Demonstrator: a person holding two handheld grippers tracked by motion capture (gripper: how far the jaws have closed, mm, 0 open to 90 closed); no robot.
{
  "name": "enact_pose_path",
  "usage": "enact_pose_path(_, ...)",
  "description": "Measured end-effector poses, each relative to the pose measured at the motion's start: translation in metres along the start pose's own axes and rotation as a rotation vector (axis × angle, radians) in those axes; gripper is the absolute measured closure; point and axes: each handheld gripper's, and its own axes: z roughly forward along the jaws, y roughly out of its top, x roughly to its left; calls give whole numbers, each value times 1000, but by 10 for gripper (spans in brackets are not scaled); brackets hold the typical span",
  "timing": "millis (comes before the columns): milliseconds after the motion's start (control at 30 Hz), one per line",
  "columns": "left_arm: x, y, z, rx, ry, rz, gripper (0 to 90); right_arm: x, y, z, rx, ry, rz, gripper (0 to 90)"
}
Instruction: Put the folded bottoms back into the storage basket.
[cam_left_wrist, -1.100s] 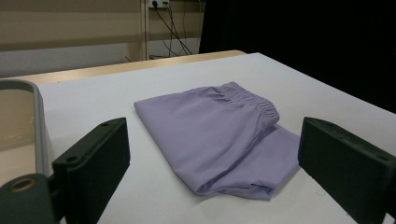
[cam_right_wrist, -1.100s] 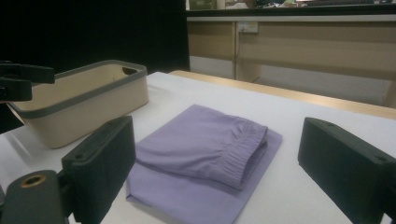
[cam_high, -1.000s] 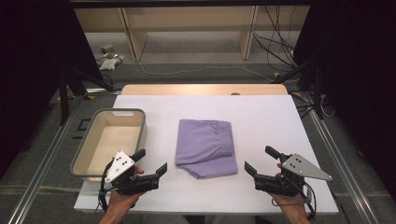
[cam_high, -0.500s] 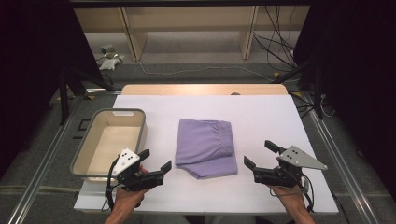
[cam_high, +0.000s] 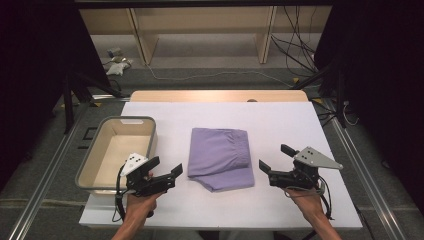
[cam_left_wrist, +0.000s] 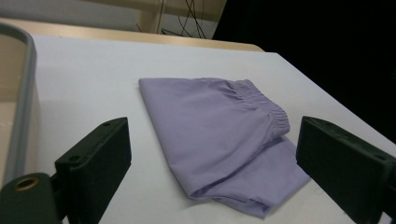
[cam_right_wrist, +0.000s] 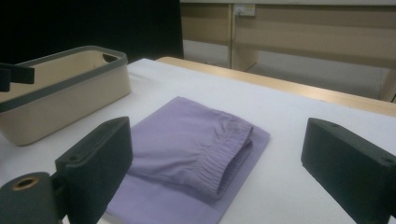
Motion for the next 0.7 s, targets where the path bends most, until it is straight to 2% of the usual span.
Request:
enact_pose_path(67,-1,0,5,31,-9,-5,98,-4,0,5,11,-8,-4,99)
enact_pose_path(100,-1,0,5,31,-9,-5,98,-4,0,5,11,-8,-4,99)
enact_pose_path(233,-5,1,13,49,13,-1,106,-8,0,12,19,-13,4,105)
enact_pose_path(333,-7,0,24,98,27,-5,109,-10,0,16,32,-16,5,105)
enact_pose_path(433,-6,-2,35,168,33,-8,111,-12,-1,20,38,-13,15,105)
enact_pose_path(467,-6,-2,35,168,33,-8,111,-12,-1,20,38,-13,15,105)
enact_pose_path(500,-5,-4,43,213,46,-11,111,-14,-1,23,44,-16,20,105)
enact_pose_path(533,-5,-4,43,213,46,-11,112,-14,-1,23,44,-16,20,105)
enact_pose_path(567,-5,-6,49,245,74,-21,119,-15,-1,26,48,-21,18,105)
enact_pose_path(600,-5,-6,49,245,74,-21,134,-16,-1,27,51,-22,19,105)
enact_pose_path(633,-3,-6,55,274,87,-43,144,-17,-1,28,51,-24,17,105)
enact_pose_path(700,-3,-6,57,286,92,-53,145,-17,-2,30,55,-26,18,105)
